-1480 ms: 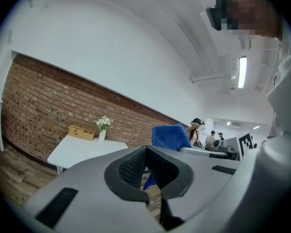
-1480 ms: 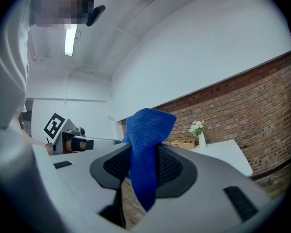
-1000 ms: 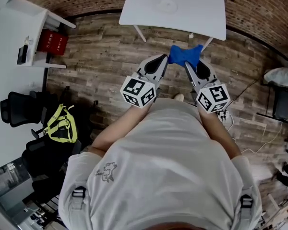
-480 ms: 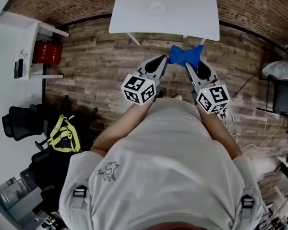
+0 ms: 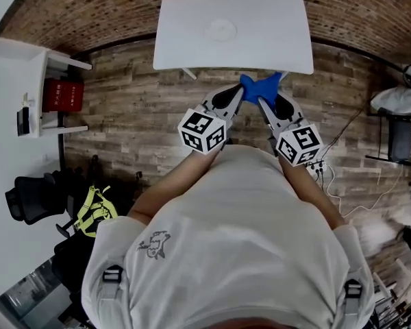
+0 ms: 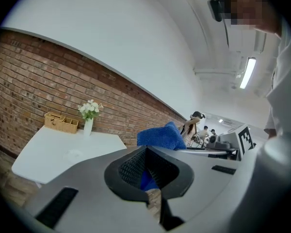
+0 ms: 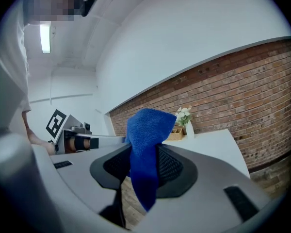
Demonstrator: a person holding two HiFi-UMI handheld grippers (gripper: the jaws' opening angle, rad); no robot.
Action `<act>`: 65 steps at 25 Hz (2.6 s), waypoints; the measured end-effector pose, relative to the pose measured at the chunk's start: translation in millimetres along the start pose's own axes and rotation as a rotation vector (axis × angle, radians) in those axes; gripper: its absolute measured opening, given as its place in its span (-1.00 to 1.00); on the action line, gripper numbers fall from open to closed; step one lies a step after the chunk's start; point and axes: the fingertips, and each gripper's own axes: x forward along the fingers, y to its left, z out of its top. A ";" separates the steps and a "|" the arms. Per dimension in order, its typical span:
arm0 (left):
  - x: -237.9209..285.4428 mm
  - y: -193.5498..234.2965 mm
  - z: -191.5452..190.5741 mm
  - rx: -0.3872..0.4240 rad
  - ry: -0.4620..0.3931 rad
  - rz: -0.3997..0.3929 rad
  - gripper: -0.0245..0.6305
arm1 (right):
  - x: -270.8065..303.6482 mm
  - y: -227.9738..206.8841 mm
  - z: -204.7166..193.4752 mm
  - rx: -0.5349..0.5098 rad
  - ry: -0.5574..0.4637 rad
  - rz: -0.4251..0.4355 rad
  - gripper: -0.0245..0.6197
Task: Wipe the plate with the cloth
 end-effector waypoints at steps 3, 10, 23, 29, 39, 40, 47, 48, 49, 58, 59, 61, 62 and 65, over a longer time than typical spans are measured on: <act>3.8 32.4 13.4 0.006 0.003 -0.014 -0.90 | 30.8 -2.2 6.3 0.003 -0.001 -0.018 -0.51; 1.7 103.5 50.5 -0.007 -0.005 -0.046 -0.90 | 113.9 6.7 27.5 0.006 -0.007 -0.034 -0.51; -12.4 192.9 75.4 -0.020 0.007 -0.069 -0.90 | 210.2 36.5 36.9 0.011 0.019 -0.031 -0.51; -1.6 210.7 77.5 -0.013 0.022 -0.065 -0.90 | 230.1 26.3 35.6 0.025 0.030 -0.015 -0.51; 41.5 244.3 97.0 0.002 0.018 0.013 -0.90 | 272.4 -17.0 56.5 0.026 0.032 0.055 -0.51; 46.0 248.2 98.1 -0.003 0.020 0.022 -0.90 | 276.3 -21.9 58.1 0.025 0.036 0.066 -0.51; 93.9 274.8 119.7 -0.018 0.001 0.091 -0.90 | 299.6 -72.4 76.2 0.012 0.063 0.120 -0.51; 102.6 275.6 124.6 -0.009 -0.002 0.100 -0.90 | 301.3 -80.9 82.1 0.006 0.061 0.125 -0.51; 111.3 276.3 128.3 -0.005 -0.002 0.109 -0.91 | 302.7 -89.7 87.9 0.002 0.060 0.131 -0.51; 171.1 302.0 125.5 -0.069 0.028 0.238 -0.90 | 315.9 -172.8 99.5 0.034 0.108 0.165 -0.51; 174.5 306.5 121.9 -0.076 0.039 0.248 -0.90 | 319.8 -179.6 95.6 0.046 0.120 0.164 -0.51; 177.7 315.1 113.0 -0.090 0.067 0.263 -0.90 | 324.9 -187.7 86.0 0.064 0.144 0.161 -0.51; 178.7 320.3 109.6 -0.100 0.076 0.267 -0.90 | 327.5 -190.2 81.7 0.069 0.155 0.160 -0.51; 181.7 336.1 104.9 -0.153 0.086 0.256 -0.90 | 339.4 -194.7 73.7 0.086 0.180 0.151 -0.51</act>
